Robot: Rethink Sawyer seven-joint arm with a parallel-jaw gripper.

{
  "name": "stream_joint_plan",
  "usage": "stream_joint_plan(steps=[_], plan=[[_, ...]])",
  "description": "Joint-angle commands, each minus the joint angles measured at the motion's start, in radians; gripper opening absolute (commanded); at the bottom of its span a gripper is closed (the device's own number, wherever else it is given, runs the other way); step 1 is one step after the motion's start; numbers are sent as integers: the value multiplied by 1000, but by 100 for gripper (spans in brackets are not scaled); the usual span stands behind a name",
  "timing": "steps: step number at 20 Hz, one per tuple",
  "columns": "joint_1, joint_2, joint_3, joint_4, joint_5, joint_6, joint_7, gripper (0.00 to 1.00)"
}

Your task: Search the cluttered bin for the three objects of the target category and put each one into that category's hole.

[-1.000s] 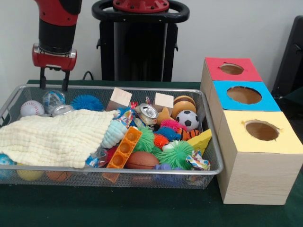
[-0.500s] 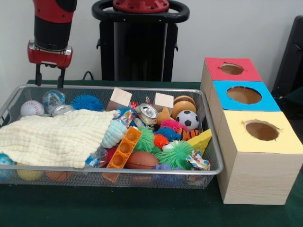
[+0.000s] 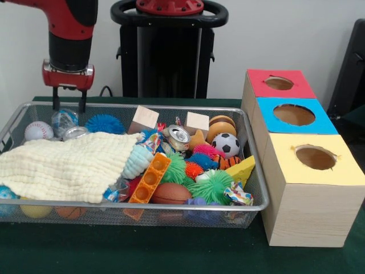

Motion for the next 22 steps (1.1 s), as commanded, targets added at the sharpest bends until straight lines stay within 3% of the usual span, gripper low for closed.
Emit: stream_joint_plan(steps=[1,7,13,22], plan=[[0,106,59,-96,-64,-20,-28,100],[15,128,35,-113,-86,-66,2,100],[84,141,-47,-161,-155,-113,67,100],[118,130,-76,-172,-142,-123,101,100]])
